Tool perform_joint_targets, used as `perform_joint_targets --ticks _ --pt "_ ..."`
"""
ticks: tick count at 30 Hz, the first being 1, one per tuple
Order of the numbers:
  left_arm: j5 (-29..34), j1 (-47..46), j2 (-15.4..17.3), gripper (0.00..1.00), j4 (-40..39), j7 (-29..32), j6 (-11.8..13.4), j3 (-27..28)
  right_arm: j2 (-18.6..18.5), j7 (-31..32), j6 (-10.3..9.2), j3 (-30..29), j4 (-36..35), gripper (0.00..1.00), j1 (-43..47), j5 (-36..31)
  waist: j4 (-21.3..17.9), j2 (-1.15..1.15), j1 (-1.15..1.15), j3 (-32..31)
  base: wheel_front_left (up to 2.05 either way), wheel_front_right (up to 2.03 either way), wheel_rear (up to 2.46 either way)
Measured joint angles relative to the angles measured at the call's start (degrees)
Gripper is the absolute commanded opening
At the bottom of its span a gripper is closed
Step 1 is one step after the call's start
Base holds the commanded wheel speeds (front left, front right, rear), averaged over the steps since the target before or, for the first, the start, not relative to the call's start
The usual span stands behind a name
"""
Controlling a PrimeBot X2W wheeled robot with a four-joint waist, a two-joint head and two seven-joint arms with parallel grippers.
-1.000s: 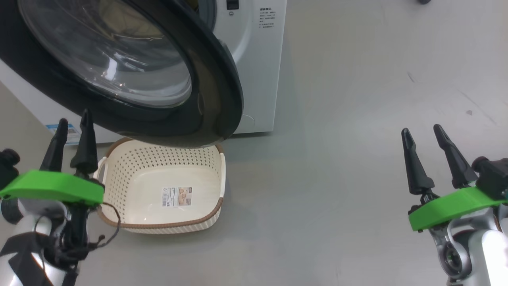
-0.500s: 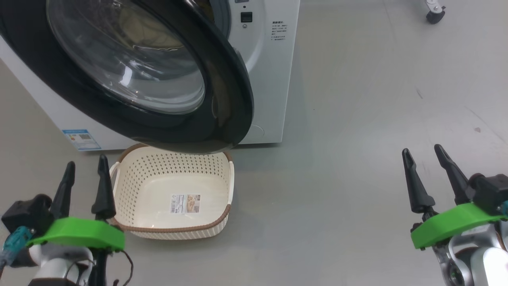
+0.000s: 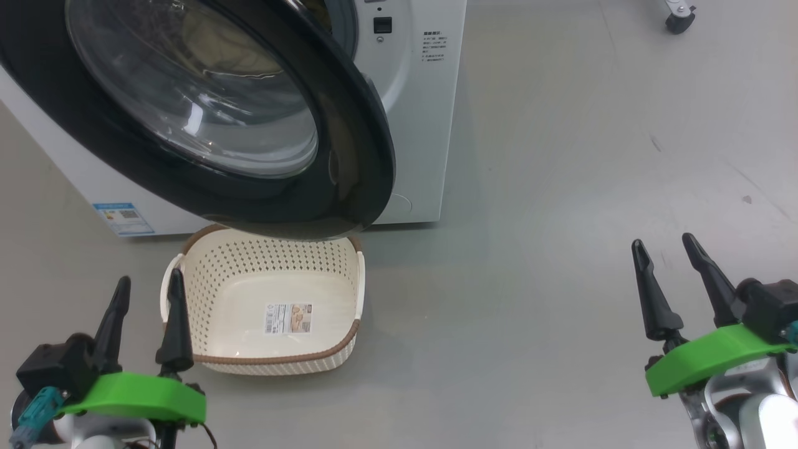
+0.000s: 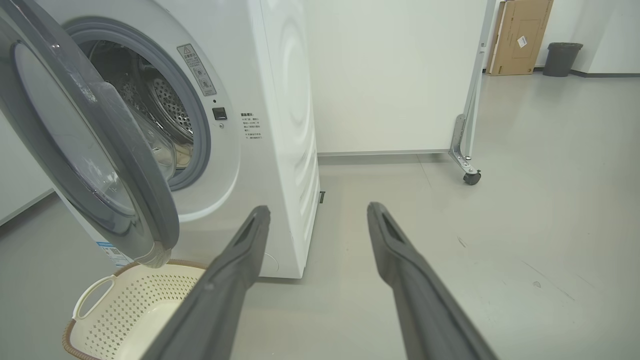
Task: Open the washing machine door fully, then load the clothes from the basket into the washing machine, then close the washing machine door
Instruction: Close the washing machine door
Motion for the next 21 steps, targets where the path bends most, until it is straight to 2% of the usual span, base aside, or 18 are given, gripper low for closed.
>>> perform_joint_targets --ticks 21 --pt "0.48 0.08 0.60 1.00 -0.44 -0.42 0.49 -0.59 0.02 -0.08 0.00 0.27 0.11 1.00 -0.07 0.00 0.51 0.00 0.00 0.58 0.00 0.00 0.00"
